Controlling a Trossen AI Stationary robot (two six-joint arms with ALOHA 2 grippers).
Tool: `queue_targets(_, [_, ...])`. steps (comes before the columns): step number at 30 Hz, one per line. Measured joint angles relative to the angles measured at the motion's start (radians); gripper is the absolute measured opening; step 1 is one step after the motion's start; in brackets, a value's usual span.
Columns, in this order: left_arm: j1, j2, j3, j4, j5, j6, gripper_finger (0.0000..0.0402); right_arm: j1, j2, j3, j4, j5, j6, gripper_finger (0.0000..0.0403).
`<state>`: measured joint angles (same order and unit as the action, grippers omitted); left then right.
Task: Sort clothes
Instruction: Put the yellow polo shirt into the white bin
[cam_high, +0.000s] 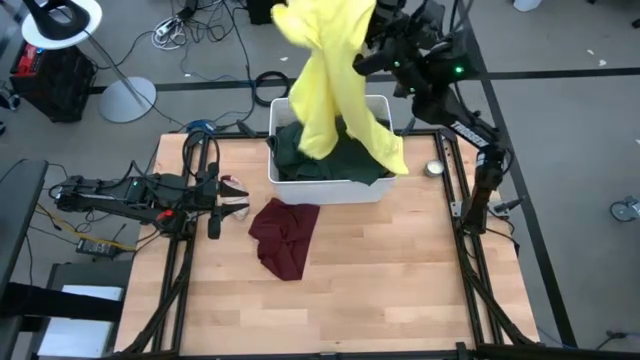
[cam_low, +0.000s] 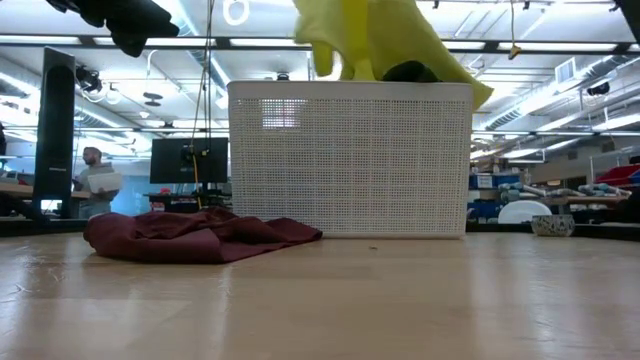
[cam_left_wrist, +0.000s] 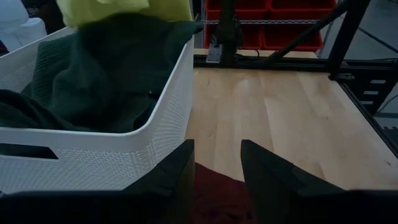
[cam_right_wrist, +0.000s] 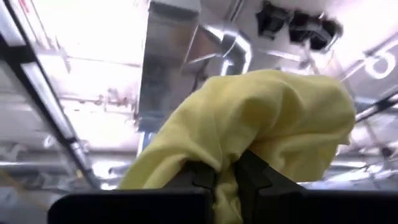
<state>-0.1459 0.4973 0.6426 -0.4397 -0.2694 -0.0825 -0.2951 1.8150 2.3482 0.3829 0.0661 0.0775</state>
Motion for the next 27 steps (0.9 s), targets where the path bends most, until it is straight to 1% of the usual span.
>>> queue_targets(1, [0.000, 0.000, 0.000, 0.000, 0.000, 0.000, 0.0137, -0.004, 0.000, 0.000, -0.028, -0.010, 0.016, 0.0018])
queue_targets(3, [0.000, 0.000, 0.000, 0.000, 0.000, 0.000, 0.0137, -0.008, -0.005, 0.002, -0.149, -0.014, 0.023, 0.0018])
queue_targets(8, [0.000, 0.000, 0.000, 0.000, 0.000, 0.000, 0.0137, -0.013, -0.031, 0.000, -0.587, -0.008, 0.002, 0.0018])
queue_targets(14, [0.000, 0.000, 0.000, 0.000, 0.000, 0.000, 0.0137, -0.013, -0.087, 0.000, -1.100, 0.151, 0.008, 0.0022])
queue_targets(20, [0.000, 0.000, 0.000, 0.000, 0.000, -0.001, 0.0137, -0.012, -0.099, -0.001, -1.526, 0.154, 0.117, 0.0019])
queue_targets(22, [0.000, 0.000, 0.000, 0.001, 0.000, -0.001, 0.0137, -0.013, -0.092, -0.027, -1.618, 0.150, 0.165, 0.0020])
queue_targets(24, [0.000, 0.000, 0.000, 0.001, 0.000, -0.001, 0.0137, -0.013, -0.075, -0.071, -1.655, 0.126, 0.197, 0.0021])
queue_targets(27, [0.000, 0.000, 0.000, 0.001, 0.000, -0.001, 0.0137, -0.013, -0.046, -0.159, -1.568, 0.056, 0.201, 0.0020])
